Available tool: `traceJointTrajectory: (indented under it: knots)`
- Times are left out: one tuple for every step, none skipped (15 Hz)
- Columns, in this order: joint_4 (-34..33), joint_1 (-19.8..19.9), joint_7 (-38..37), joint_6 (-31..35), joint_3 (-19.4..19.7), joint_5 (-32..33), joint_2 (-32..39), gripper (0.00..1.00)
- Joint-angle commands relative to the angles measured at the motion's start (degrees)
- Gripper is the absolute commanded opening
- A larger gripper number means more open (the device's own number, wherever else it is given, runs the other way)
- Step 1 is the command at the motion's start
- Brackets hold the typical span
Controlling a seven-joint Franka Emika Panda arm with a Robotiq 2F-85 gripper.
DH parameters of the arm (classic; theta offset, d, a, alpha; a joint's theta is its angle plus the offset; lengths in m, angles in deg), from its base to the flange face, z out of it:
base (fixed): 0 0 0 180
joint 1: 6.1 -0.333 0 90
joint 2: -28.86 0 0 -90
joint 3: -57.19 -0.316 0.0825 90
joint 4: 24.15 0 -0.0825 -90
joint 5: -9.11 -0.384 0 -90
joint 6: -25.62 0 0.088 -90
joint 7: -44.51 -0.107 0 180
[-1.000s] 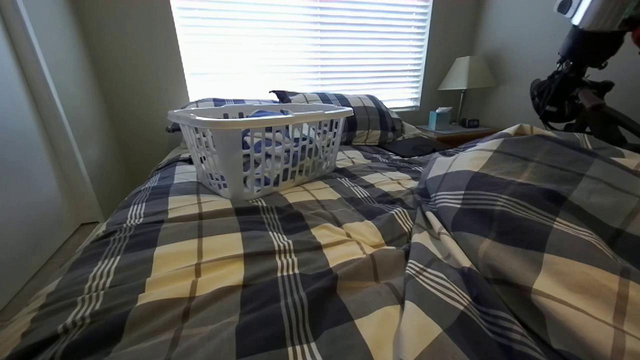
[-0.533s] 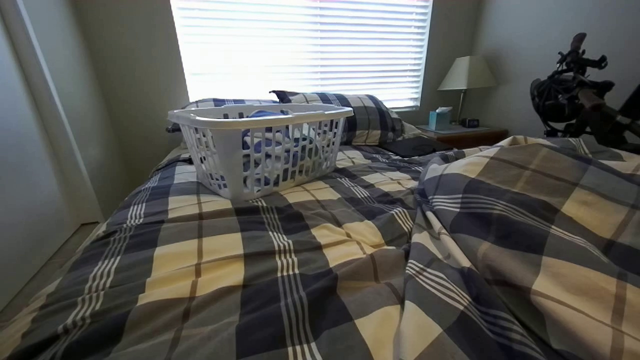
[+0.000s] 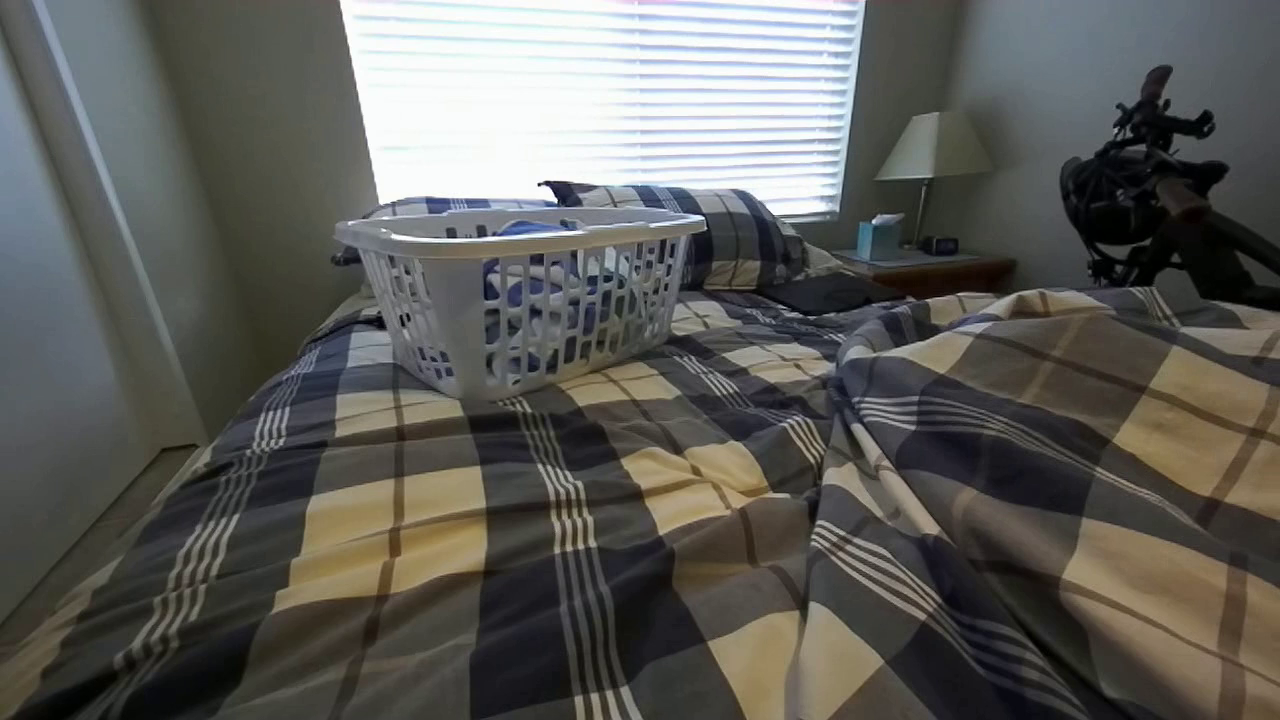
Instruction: Pick up the bottom right corner of the duvet and put it on the bed
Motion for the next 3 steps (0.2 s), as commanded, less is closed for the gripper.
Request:
traceJointTrajectory:
  knots:
    - [0.0, 0.6, 0.0, -0.2, -0.2, 0.4, -0.4, 1.00]
    - [0.0, 0.6, -0.2, -0.4, -0.6, 0.5, -0.7, 1.00]
    - [0.0, 0.6, -0.4, -0.6, -1.0, 0.5, -0.7, 1.00]
